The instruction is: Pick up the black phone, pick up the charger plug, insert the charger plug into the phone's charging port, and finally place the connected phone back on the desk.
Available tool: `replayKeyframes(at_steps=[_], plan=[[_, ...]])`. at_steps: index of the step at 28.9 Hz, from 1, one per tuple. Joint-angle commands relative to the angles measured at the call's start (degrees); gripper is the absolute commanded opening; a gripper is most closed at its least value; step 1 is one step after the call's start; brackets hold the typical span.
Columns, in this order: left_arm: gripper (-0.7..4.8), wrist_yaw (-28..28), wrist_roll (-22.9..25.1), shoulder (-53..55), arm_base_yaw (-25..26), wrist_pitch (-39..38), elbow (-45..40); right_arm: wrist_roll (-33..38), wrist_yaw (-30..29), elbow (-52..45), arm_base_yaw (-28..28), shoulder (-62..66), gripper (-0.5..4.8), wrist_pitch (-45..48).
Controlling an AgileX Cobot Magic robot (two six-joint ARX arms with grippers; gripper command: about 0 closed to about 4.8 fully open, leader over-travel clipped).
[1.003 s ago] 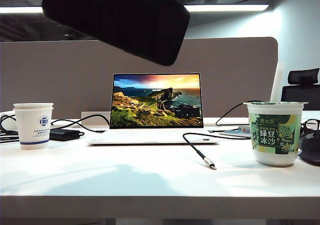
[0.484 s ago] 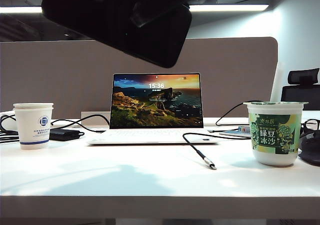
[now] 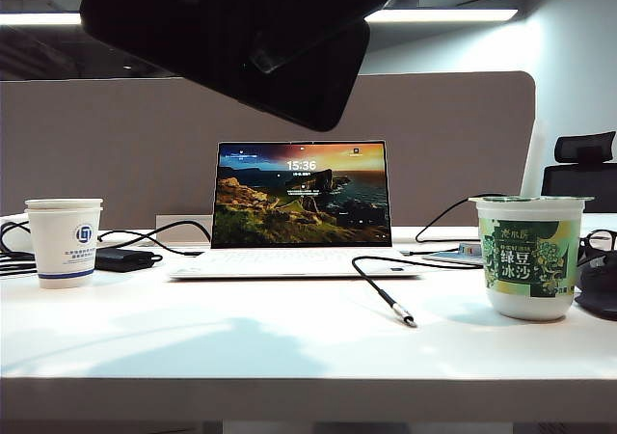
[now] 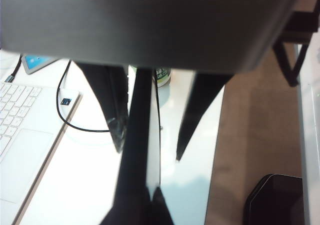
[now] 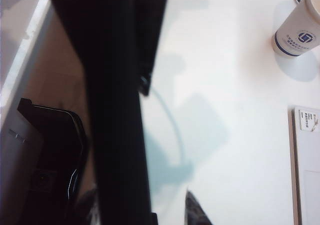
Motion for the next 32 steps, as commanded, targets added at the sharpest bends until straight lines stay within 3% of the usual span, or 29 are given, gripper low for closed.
replayKeyframes(at_steps=[1,9,11,17,28,30,32], plan=[[-0.07,0.76,0.28,-0.39,0.00,1.40,0.46,0.13,-0.13,0.24,0.09,-0.28,1.97,0.72],[-0.06,0.20,3.06,-0.39,0.00,-0.24,0.46,0.13,0.17,0.24,0.09,-0.31,1.94,1.01],[-0.06,0.13,3.58,-0.39,0.00,-0.74,0.46,0.13,0.17,0.24,0.09,-0.28,1.43,1.01],[-0.07,0.13,3.69,-0.37,0.00,-0.83,0.46,0.11,0.15,0.24,0.09,-0.28,0.54,0.98],[-0.01,0.31,3.61,-0.28,0.02,0.63,0.46,0.09,0.17,0.24,0.09,-0.31,-0.02,0.85],[0.43,0.31,3.61,-0.28,0.02,0.68,0.46,0.11,0.17,0.24,0.09,-0.31,-0.01,0.81],[1.22,0.26,3.13,-0.28,0.02,0.66,0.46,0.09,0.22,0.24,0.09,-0.33,-0.01,0.83]])
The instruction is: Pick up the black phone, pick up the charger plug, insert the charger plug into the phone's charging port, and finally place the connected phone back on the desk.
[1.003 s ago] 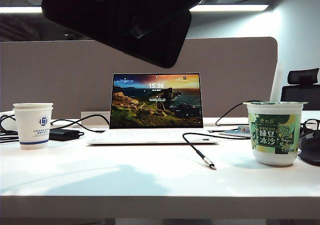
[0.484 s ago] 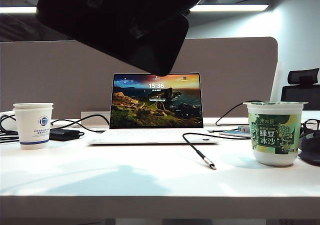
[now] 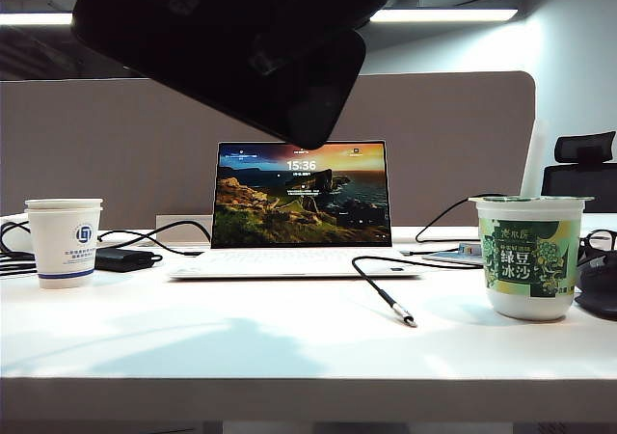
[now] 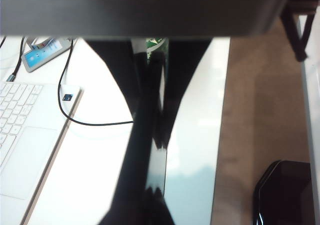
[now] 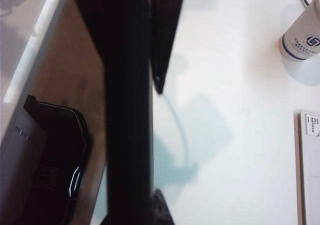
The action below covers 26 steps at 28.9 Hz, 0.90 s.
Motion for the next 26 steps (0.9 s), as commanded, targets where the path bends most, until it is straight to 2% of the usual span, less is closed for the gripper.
replayKeyframes(at_steps=[1,5,7,10,11,17,23,26], plan=[[1.54,1.01,-1.25,-0.31,0.02,2.34,0.44,0.90,0.39,0.28,-0.04,-0.33,-0.01,1.25],[2.35,0.96,-2.19,-0.33,0.02,2.60,0.44,0.83,1.40,0.28,-0.13,-1.11,-0.01,1.25],[3.10,0.98,-3.15,-0.33,0.02,2.93,0.44,0.85,1.36,0.28,-0.44,-2.14,-0.01,1.25],[4.57,0.96,-4.85,-0.33,0.09,4.57,0.44,0.87,1.11,0.28,-1.62,-4.39,-0.01,1.29],[4.79,0.94,-5.97,-0.33,0.09,5.68,0.44,0.90,1.09,0.28,-1.92,-5.25,-0.01,1.27],[4.79,1.36,-15.04,-0.35,0.11,16.44,0.44,1.86,-3.65,0.28,-5.70,-11.80,-0.01,2.05],[4.79,1.88,-22.91,-0.35,0.11,29.73,0.44,8.50,-8.15,0.28,-9.62,-17.84,-0.01,9.16],[4.79,1.90,-26.53,-0.35,0.11,35.15,0.44,13.77,-12.50,0.28,-11.32,-19.26,-0.01,14.82]])
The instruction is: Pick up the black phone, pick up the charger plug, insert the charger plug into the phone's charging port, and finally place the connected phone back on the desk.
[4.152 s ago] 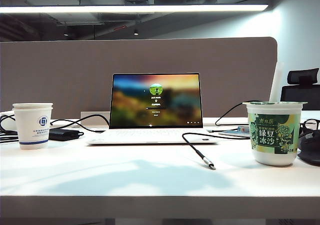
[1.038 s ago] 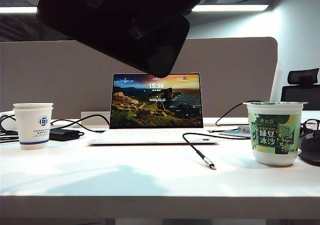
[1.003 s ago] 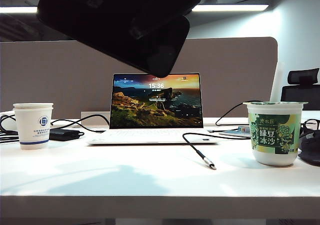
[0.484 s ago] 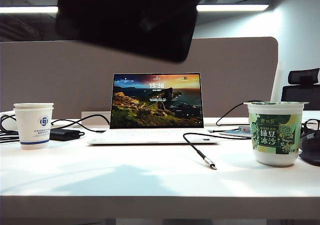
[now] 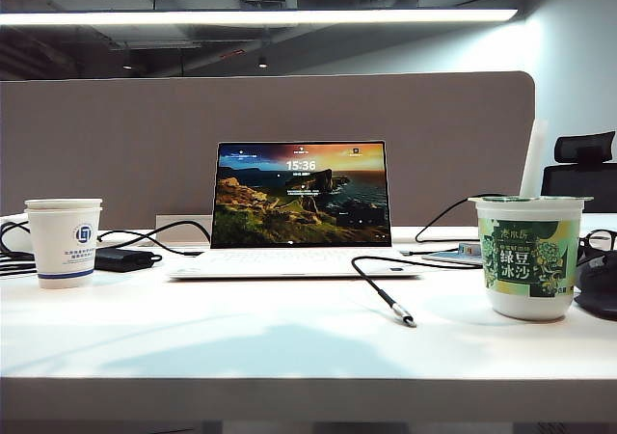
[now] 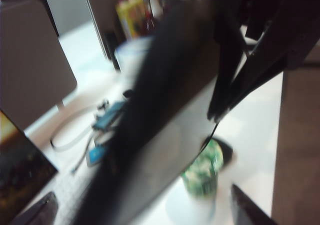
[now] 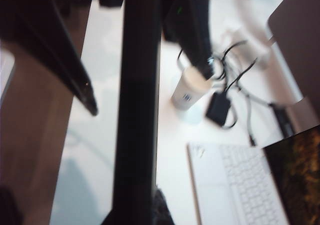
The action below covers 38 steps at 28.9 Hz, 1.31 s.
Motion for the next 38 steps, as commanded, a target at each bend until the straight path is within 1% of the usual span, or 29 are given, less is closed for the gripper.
replayKeyframes(at_steps=[1,4,10,13,15,17,20,22,24,28,33,36,38], plan=[[4.79,0.87,-5.49,-0.11,0.09,7.89,0.28,7.93,-6.64,0.42,-1.53,-1.44,-0.01,10.01],[4.79,2.56,-10.82,-0.11,0.09,14.64,0.28,13.03,-10.12,0.42,-1.70,-1.57,-0.01,15.80],[4.79,2.73,-20.28,-0.17,0.09,26.16,0.28,21.44,-14.93,0.39,-1.55,-0.72,-0.01,27.76],[4.79,2.73,-23.06,-0.22,0.09,31.47,0.28,25.29,-16.22,0.39,-1.57,-0.46,-0.01,31.78],[4.79,2.89,-24.37,-0.22,0.09,33.68,0.28,26.82,-16.96,0.39,-1.57,-0.44,-0.01,33.97],[4.79,2.86,-27.65,-0.31,0.09,35.28,0.28,28.65,-17.11,0.39,-1.55,-0.42,-0.01,36.22],[4.79,3.10,-31.32,-0.33,0.09,36.17,0.28,31.74,-20.00,0.39,-1.55,0.24,-0.01,39.10],[4.79,4.66,-32.52,-0.33,0.09,36.39,0.28,35.17,-21.51,0.39,-1.55,0.94,-0.01,40.76],[4.79,5.51,-33.53,-0.33,0.09,36.50,0.28,36.79,-22.73,0.39,-1.55,1.51,-0.01,41.77],[4.79,6.84,-34.56,-0.35,0.09,37.51,0.28,36.85,-23.04,0.39,-0.59,2.36,-0.01,42.27],[4.79,6.93,-36.11,-0.42,0.09,40.13,0.28,36.85,-23.15,0.39,0.31,3.52,-0.01,42.25],[4.79,6.99,-36.15,-0.50,0.09,41.86,0.28,36.85,-23.19,0.39,1.11,4.24,-0.01,42.25],[4.79,6.97,-37.46,-0.68,0.09,42.88,0.28,36.85,-23.15,0.37,1.60,4.48,-0.01,42.25]])
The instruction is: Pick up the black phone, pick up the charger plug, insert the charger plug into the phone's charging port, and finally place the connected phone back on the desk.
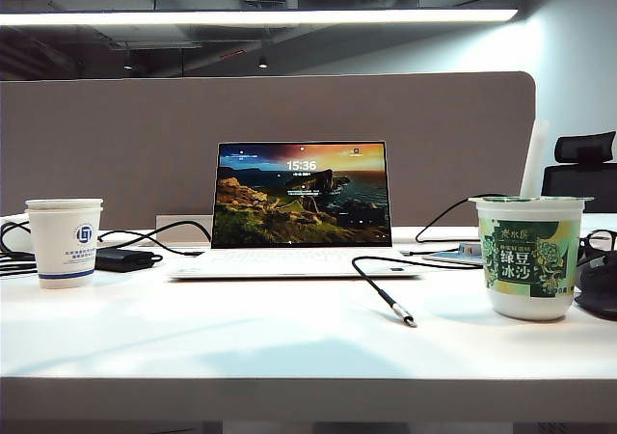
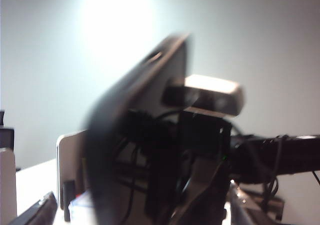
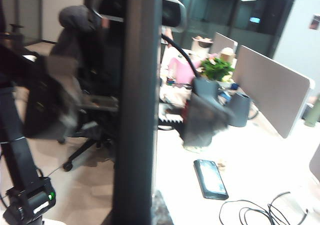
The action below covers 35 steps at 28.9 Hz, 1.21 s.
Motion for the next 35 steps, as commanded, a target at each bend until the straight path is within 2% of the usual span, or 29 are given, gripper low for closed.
replayKeyframes(at_steps=[1,10,14,22,33,35], plan=[[4.79,0.48,-1.86,-0.33,0.09,3.04,0.28,0.20,-0.15,0.42,0.81,0.07,-0.01,1.92],[4.79,1.44,-2.75,-0.42,0.09,6.12,0.28,0.22,-0.11,0.42,2.23,0.85,-0.01,3.13],[3.86,2.38,-2.75,-0.42,0.09,6.93,0.28,1.20,0.13,0.42,2.95,1.40,-0.01,4.87],[3.66,2.32,-2.75,-0.44,0.09,8.57,0.28,2.47,0.24,0.39,4.26,1.88,-0.01,7.61],[0.83,2.34,-2.73,-0.44,0.09,8.98,0.28,3.02,0.31,0.39,4.33,2.56,-0.01,7.91],[0.45,2.29,-2.71,-0.42,0.09,8.96,0.28,3.08,0.28,0.39,4.33,2.56,-0.01,7.87]])
